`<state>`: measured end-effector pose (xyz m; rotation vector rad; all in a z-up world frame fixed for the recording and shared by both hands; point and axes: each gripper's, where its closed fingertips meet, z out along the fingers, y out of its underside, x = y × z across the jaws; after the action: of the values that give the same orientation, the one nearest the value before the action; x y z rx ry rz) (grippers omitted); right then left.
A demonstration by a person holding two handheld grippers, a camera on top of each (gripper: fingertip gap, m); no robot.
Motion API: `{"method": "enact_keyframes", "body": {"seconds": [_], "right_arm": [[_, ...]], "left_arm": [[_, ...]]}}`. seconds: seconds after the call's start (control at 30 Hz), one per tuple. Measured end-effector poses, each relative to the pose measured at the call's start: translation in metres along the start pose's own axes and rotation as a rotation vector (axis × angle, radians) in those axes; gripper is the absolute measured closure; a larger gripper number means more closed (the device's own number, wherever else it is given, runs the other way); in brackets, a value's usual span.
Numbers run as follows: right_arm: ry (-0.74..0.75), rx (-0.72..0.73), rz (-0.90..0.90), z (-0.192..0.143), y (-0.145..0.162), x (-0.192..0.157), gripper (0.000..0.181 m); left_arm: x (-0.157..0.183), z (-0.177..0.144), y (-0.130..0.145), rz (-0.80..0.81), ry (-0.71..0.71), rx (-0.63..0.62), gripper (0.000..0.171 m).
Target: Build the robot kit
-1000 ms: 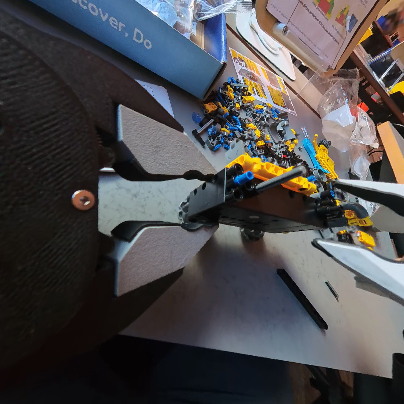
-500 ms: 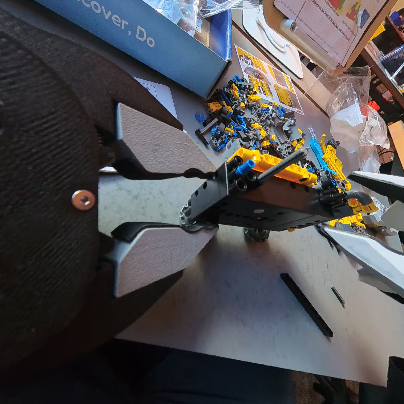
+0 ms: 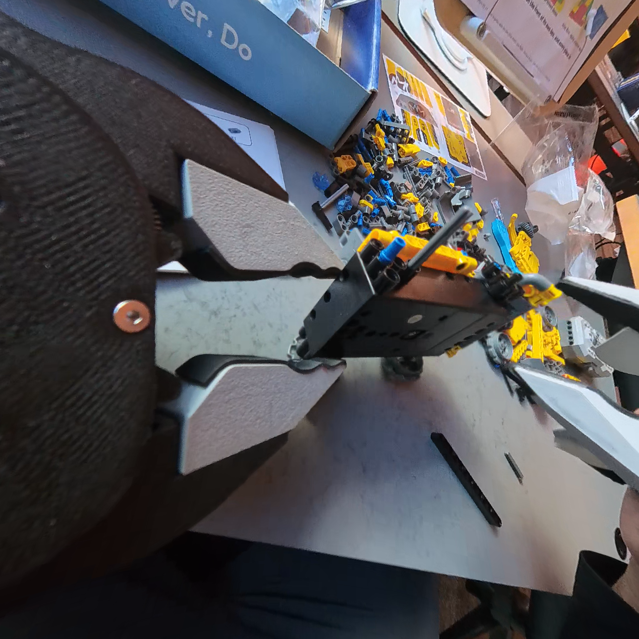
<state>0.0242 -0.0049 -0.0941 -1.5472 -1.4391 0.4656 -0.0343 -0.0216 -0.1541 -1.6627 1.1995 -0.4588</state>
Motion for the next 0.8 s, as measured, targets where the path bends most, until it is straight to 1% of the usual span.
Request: {"method": "enact_keyframes", "body": {"seconds": [0.1,0.17,0.27,0.33,0.43,0.47,0.53,0.63,0.7,0.8], "right_arm": [[-0.022,0.023,0.021,0.004,-0.006,-0.001,0.133],[-0.039,0.008,0.027,0.014,-0.007,-0.001,0.132],[-0.062,-0.036,-0.042,0.025,-0.011,-0.007,0.131],[-0.069,-0.087,-0.099,0.030,-0.011,-0.012,0.130],[-0.069,-0.203,-0.165,0.036,0.001,-0.014,0.132],[-0.065,-0.220,-0.180,0.037,0.002,-0.015,0.130],[-0.042,-0.234,-0.223,0.037,0.003,-0.016,0.131],[-0.014,-0.237,-0.271,0.034,0.003,-0.019,0.131],[-0.001,-0.223,-0.289,0.031,0.003,-0.022,0.132],[0.012,-0.208,-0.304,0.027,0.003,-0.024,0.133]], "left_arm": [[0.000,0.001,0.000,-0.007,0.008,-0.004,0.131],[0.000,0.001,0.000,0.006,-0.002,-0.005,0.132],[0.001,0.001,0.000,0.027,-0.014,-0.004,0.132],[0.003,0.000,0.000,0.065,-0.025,0.000,0.132],[0.005,0.000,-0.001,0.142,-0.059,0.005,0.131],[0.005,0.000,-0.001,0.149,-0.065,0.003,0.131],[0.005,0.000,-0.001,0.153,-0.088,0.001,0.129],[0.008,0.005,-0.006,0.119,-0.104,0.001,0.118],[0.005,0.005,-0.009,0.118,-0.143,0.009,0.119],[0.003,0.001,-0.021,0.093,-0.159,0.090,0.118]]}}
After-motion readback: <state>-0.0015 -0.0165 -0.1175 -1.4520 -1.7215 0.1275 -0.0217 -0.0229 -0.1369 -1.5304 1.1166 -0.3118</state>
